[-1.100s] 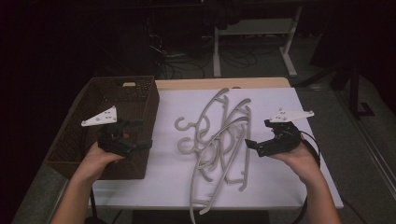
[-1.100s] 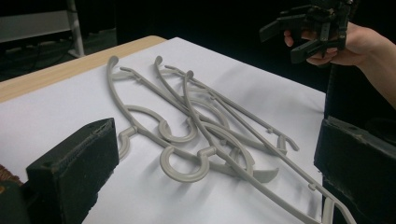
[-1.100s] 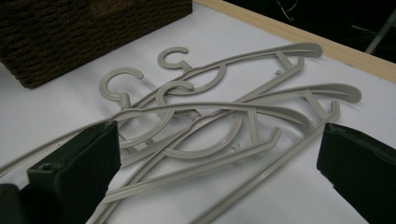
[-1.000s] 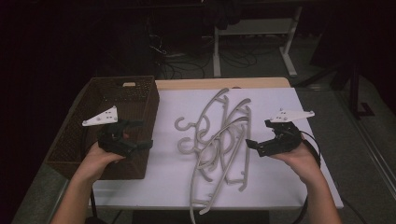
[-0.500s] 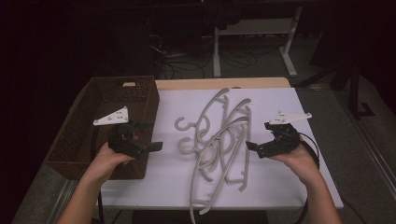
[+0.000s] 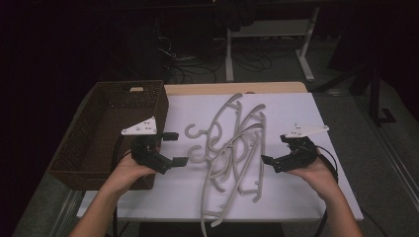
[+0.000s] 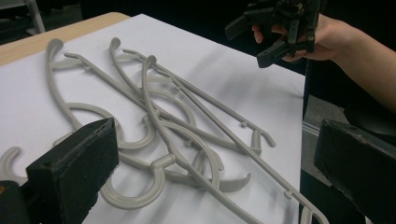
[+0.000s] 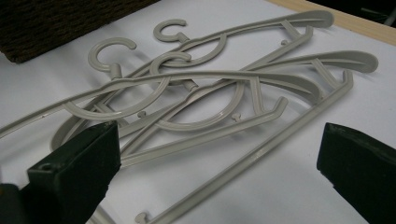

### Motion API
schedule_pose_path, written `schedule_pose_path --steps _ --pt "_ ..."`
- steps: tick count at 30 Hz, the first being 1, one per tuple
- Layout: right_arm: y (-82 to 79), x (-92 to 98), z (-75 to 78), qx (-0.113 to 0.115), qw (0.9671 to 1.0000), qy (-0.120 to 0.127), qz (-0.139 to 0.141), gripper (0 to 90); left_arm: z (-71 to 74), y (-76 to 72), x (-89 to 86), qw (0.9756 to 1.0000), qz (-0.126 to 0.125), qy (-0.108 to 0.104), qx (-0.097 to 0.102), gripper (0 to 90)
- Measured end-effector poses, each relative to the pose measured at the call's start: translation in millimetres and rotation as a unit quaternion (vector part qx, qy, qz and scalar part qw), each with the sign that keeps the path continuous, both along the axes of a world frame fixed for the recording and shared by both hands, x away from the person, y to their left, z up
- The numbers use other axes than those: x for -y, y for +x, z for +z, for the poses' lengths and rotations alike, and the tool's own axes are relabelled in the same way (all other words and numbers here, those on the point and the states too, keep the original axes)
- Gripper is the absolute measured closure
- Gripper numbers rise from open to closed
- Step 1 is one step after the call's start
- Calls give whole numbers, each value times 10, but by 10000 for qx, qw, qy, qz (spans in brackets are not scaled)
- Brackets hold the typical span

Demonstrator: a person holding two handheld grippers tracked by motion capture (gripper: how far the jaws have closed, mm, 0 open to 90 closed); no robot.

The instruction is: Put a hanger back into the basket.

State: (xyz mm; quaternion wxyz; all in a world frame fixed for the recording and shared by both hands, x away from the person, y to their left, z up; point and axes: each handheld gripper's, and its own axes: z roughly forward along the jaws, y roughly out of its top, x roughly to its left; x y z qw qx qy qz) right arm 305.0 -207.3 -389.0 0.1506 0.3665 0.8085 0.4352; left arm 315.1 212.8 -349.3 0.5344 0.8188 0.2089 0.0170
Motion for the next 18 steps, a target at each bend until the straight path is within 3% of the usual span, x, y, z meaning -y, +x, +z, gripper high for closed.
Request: schedule_pose_path --steps 18 --pt "-28 60 -170 -53 10000 53 28 0 -153 27 348 9997 -166 145 -53 0"
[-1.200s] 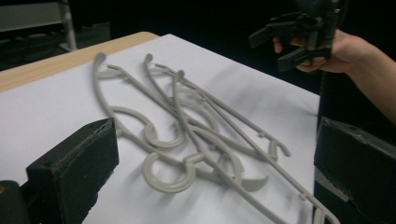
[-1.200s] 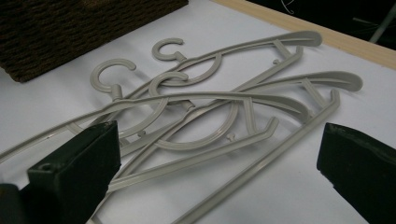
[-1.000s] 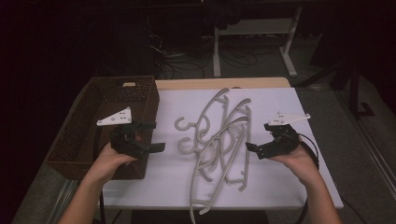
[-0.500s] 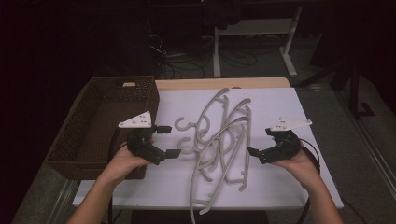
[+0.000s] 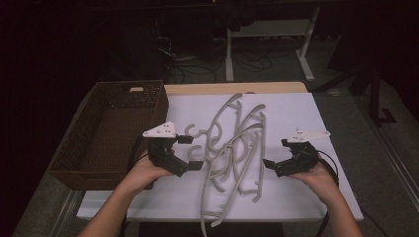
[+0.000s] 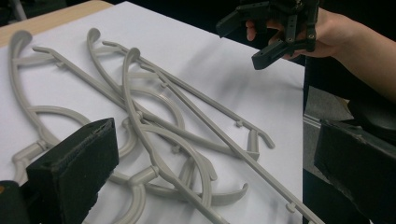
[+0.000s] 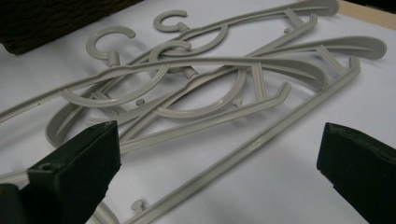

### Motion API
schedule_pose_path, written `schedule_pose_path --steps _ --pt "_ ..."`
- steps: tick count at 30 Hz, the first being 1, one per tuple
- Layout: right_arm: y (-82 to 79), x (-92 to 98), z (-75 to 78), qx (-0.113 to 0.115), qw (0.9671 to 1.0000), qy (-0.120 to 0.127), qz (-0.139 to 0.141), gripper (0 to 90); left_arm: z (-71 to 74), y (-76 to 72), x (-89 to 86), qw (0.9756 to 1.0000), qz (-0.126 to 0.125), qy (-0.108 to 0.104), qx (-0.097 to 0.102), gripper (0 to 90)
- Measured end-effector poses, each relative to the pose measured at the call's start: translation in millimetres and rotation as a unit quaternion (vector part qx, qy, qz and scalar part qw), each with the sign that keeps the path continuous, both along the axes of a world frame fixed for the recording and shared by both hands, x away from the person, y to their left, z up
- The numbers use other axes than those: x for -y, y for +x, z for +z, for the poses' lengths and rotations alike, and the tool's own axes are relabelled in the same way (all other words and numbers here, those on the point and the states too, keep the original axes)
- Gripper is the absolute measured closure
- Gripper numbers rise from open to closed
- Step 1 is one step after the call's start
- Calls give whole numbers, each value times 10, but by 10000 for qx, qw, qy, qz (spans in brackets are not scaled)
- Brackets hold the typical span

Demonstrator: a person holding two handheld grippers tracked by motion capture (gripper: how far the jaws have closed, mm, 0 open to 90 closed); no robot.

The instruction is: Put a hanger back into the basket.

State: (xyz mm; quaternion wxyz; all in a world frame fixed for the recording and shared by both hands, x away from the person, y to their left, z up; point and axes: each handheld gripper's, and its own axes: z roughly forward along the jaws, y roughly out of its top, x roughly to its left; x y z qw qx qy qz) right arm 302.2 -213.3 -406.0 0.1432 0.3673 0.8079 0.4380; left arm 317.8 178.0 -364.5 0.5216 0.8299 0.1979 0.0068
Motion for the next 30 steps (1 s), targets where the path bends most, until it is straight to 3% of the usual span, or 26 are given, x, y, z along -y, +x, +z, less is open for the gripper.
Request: schedule_pose_path --steps 8,13,17,25,30 --pt "-13 36 -66 -18 10000 16 -73 0 -182 9 108 9999 -14 137 -104 0" --pt "3 29 -96 -45 10000 -29 -77 0 -349 -17 197 9991 -40 385 -185 0" --pt "11 27 -108 -61 9999 -77 -84 0 -419 -34 232 9986 -34 468 -251 0" --pt "11 29 -108 -69 9999 -67 -81 0 -651 -118 276 9960 134 784 -402 0" --pt "13 22 -114 -78 9999 -84 -74 0 -734 -154 297 9942 148 992 -394 0"
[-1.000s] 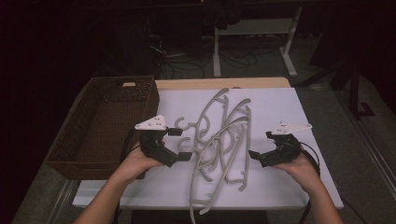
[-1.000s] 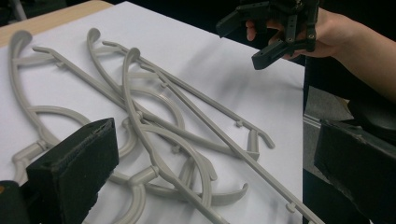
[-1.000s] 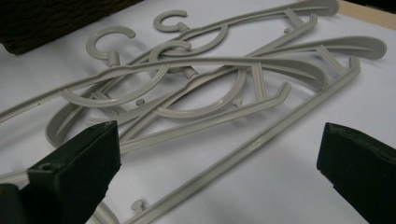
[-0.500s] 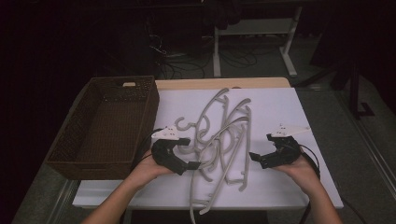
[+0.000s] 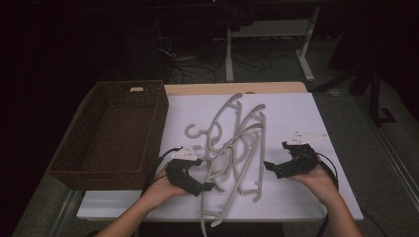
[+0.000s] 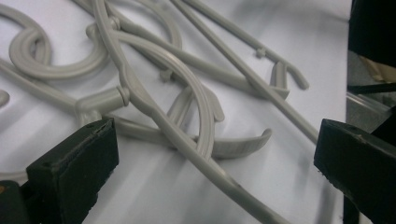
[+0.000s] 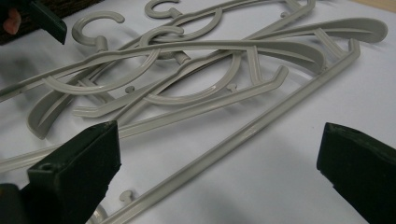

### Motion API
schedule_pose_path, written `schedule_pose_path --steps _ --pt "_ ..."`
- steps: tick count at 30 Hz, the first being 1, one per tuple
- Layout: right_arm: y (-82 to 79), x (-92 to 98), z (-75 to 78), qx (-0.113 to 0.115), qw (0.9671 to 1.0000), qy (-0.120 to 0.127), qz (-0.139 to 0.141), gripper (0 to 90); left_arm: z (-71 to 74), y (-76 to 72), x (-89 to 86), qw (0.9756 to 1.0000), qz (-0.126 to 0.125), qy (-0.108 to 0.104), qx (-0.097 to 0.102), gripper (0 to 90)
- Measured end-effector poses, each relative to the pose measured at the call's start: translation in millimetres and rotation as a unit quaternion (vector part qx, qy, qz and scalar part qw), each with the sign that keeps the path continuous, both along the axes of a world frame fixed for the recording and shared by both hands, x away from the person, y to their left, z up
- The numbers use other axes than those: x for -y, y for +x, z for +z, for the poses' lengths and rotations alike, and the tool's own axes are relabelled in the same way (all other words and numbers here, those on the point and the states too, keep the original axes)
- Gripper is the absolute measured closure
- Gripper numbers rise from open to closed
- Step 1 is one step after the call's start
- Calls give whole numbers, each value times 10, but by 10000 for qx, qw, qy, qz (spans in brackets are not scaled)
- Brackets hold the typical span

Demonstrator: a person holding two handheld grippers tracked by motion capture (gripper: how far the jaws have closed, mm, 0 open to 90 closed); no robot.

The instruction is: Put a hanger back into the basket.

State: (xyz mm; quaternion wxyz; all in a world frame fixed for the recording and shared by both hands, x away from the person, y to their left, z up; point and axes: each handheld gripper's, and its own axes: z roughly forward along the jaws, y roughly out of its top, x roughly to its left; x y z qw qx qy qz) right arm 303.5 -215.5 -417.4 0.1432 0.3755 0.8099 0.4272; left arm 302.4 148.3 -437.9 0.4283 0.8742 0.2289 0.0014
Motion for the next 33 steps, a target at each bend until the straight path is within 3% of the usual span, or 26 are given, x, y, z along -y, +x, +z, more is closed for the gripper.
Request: schedule_pose_path --steps 7,14,17,18,25,33 --pt "2 3 -4 -2 10000 -10 5 0 -94 -23 48 9997 -16 262 -13 7" --pt "-1 0 -6 -11 10000 -29 8 0 -169 -26 95 9984 39 562 -45 75" --pt "0 -1 -6 -14 10000 -25 5 0 -169 -39 101 9980 38 635 -1 143" --pt "0 -2 -7 -16 10000 -26 7 0 -158 -46 103 9975 109 697 96 159" --pt "-1 -1 -5 -8 10000 -18 7 0 -158 -28 78 9947 235 994 146 299" --pt "0 1 -5 -3 10000 -13 9 0 -153 23 49 9939 344 1040 133 423"
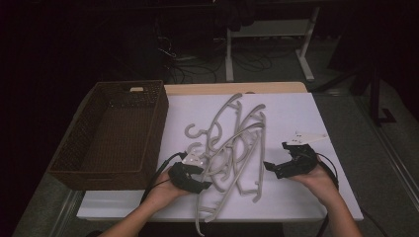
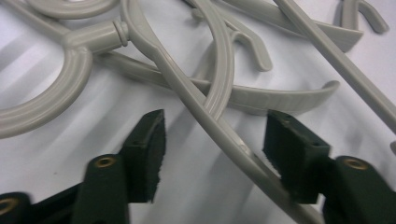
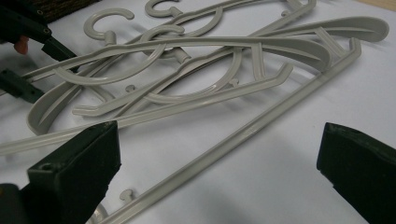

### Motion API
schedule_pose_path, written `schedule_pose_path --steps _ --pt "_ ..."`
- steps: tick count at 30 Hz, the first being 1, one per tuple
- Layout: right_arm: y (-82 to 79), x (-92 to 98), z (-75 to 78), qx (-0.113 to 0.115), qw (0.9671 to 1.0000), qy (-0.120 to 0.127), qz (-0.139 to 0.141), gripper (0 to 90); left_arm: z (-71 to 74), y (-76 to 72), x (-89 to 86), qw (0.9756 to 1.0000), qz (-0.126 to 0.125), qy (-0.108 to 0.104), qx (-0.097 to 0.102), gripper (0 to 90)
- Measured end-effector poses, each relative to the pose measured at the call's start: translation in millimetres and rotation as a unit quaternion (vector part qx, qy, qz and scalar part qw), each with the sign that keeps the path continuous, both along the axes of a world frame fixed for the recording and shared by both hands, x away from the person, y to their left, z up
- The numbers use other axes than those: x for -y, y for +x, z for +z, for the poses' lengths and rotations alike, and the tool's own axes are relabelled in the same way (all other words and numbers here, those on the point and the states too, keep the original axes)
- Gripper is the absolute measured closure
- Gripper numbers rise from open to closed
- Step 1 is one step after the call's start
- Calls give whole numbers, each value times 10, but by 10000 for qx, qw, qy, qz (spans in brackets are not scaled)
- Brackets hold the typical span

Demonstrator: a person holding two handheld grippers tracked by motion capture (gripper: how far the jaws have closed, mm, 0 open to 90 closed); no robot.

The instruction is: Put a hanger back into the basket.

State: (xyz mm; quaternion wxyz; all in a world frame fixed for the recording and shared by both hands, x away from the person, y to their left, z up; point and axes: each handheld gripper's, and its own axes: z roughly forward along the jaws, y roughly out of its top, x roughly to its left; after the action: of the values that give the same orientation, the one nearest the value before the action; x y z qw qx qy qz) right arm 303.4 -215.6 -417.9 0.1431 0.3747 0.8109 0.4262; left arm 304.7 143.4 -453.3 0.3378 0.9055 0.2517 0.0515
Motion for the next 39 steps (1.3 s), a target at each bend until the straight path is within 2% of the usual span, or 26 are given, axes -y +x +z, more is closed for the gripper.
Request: schedule_pose_path --steps 1,7,12,20,23,29,33,39 --pt "1 0 -1 -4 10000 -3 -3 0 8 47 -8 9999 108 -28 -73 470" --pt "0 -2 -1 -5 10000 1 -5 0 27 112 5 9994 238 -9 -248 541" --pt "1 -4 -3 -12 10000 -1 -2 0 36 118 21 9993 302 101 -213 631" --pt "2 2 -1 -1 10000 16 -6 0 44 145 13 9986 454 160 -229 734" --pt "2 0 -2 0 10000 19 -4 0 41 152 11 9983 494 117 -269 738" --pt "1 -6 -3 -7 10000 6 2 0 53 164 12 9978 575 164 -279 762" --pt "0 -2 0 6 10000 23 0 0 58 198 -18 9977 616 173 -243 815" --pt "0 6 4 16 10000 40 -9 0 104 221 -36 9976 660 121 -162 817"
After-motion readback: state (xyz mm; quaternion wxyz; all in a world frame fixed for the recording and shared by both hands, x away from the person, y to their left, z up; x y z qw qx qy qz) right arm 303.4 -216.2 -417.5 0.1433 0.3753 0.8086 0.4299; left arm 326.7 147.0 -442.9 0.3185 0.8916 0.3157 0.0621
